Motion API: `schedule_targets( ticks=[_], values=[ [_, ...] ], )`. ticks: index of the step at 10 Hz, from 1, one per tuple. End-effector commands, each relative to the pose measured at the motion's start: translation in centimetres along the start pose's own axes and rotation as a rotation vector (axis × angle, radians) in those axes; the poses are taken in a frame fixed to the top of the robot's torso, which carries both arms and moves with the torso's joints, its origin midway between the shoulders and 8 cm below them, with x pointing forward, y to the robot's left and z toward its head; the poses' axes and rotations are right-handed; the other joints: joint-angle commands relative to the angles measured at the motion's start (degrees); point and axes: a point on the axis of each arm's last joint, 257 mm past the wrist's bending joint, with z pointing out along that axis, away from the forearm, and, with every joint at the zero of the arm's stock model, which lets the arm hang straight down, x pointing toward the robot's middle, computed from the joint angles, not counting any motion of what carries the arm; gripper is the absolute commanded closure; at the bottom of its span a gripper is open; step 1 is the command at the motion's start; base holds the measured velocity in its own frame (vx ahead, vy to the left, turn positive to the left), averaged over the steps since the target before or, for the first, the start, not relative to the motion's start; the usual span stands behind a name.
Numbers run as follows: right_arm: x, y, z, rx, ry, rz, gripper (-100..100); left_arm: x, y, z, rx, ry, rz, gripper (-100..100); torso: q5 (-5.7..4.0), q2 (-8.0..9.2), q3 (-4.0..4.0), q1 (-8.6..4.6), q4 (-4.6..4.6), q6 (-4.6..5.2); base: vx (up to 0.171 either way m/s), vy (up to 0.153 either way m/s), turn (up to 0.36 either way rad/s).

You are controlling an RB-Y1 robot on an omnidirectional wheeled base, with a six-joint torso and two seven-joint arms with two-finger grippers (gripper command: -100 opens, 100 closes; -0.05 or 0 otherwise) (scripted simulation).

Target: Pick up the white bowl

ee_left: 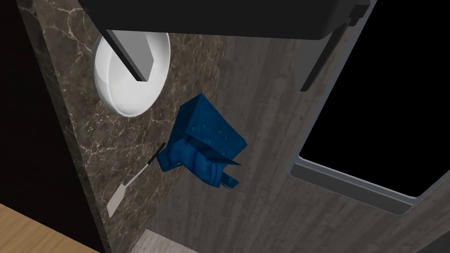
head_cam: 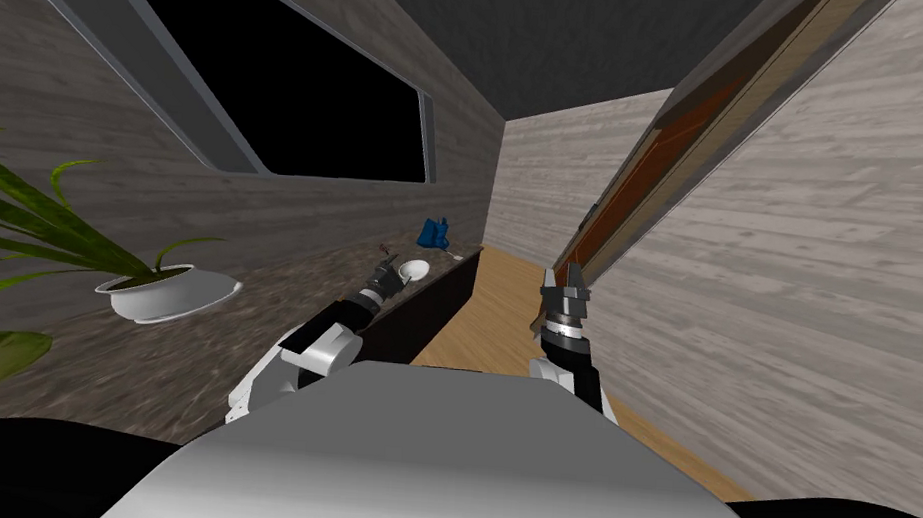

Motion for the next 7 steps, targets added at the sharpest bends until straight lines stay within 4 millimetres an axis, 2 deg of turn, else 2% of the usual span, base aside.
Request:
schedule_targets(
  ticks=[1,7],
  values=[
    [0.0,0.0,0.0,0.000,0.000,0.000,0,-0.6,1.2,-0.1,-0.050,-0.018,-0.002,-100,0.00,0.00,0.00,0.00,0.00,0.00,-0.007,0.034,-0.064],
    [0.0,0.0,0.0,0.000,0.000,0.000,0,-3.0,4.5,-0.8,-0.206,-0.077,0.006,-100,0.00,-0.06,-0.04,-0.02,-0.01,-0.02,0.002,0.024,-0.094]
  ],
)
